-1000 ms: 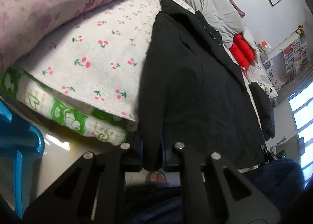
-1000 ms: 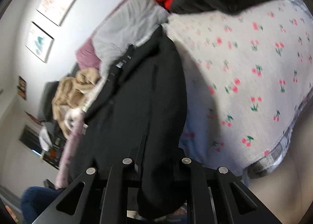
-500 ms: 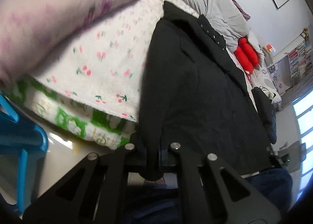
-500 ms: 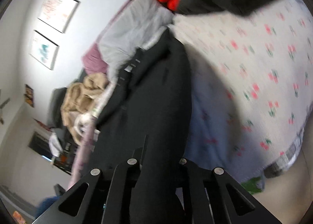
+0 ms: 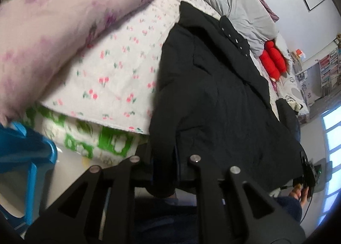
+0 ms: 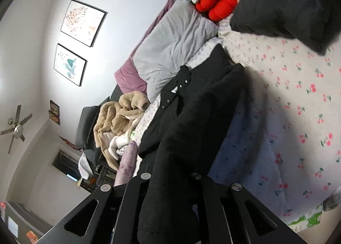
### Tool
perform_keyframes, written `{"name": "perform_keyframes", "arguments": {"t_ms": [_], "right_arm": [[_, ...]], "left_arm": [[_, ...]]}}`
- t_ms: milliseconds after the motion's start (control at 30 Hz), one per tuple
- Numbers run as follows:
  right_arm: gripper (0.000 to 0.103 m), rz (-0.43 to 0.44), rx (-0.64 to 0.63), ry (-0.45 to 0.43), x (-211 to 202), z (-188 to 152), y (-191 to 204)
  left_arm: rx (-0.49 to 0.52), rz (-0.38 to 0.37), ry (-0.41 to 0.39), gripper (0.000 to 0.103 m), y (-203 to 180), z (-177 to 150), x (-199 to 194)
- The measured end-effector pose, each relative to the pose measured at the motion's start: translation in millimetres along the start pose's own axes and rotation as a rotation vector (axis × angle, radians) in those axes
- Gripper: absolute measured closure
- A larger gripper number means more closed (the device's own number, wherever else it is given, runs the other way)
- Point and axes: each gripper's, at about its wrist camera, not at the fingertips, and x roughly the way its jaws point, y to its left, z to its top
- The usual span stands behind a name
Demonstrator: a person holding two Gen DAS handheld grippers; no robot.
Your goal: Fold large clothes
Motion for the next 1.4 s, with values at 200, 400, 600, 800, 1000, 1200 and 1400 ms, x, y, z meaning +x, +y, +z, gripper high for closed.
{"name": "perform_keyframes", "arguments": {"t_ms": [200,400,600,800,1000,1200,1400], "right_arm": [[0.096,-0.012,-0.027,0.018,5,2,4],[0.094,-0.022,0.019,0.015,2,-8,-11],[0.093,-0.079,0.055,0.011,-10,-22,-36],[0.092,-0.165,0.090,0.023,-14,-29,-62],[0.090,-0.209,0.121,0.047,-6,-40,-81],[0.088,-0.230,0.142,0.082,-3,-54,-104],[0.095,-0.164,0.168,0.067,-7,-49,-101]], "left_arm": [[-0.078,-0.046,0.028,0.085,31,-20,8],[-0.049,-0.024,0.015,0.066,21,-28,5],[-0.047,0.008,-0.013,0.060,28,-38,0],[0.030,0.065,-0.061,0.074,3,-23,-14],[0.010,0.017,0.068,0.058,1,-2,27],[-0.025,-0.056,0.063,0.096,12,-18,31],[-0.057,-0.189,0.024,0.083,7,-5,18]]}}
